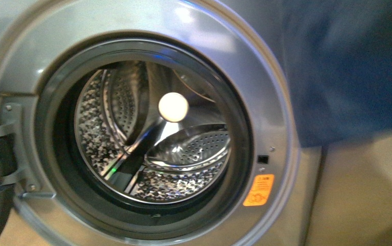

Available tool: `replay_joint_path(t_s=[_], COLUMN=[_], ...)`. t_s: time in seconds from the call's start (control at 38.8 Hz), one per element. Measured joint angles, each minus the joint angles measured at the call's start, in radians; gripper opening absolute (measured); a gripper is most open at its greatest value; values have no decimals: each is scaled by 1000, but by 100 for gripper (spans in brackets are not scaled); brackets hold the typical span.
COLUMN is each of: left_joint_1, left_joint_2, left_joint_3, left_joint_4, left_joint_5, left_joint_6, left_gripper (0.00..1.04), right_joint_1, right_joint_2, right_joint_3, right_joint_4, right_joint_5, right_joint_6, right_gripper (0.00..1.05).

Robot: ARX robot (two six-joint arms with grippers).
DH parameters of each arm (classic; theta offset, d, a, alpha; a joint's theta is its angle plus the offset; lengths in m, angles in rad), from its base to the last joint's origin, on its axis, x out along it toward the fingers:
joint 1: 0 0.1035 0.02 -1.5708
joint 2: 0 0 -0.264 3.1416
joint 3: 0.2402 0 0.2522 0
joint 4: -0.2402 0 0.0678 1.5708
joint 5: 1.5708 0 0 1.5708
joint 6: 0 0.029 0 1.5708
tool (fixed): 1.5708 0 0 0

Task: Put clothes into washing machine

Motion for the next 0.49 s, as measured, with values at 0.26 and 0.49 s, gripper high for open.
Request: replay_joint_path(t_s=[0.26,0.49], left_joint_1=[0,0], left_joint_2=[0,0], left_joint_3=[0,0], left_joint_4=[0,0], left_joint_5=[2,2], left_joint_6=[0,0], left_gripper=[98,98], right_joint_1=[-11,-81], right_joint_2=[-51,15], right_joint_3=[-319,-393], right_joint_4=[174,290], right_joint_5=[5,-6], right_joint_6=[17,32], right_gripper=[3,3])
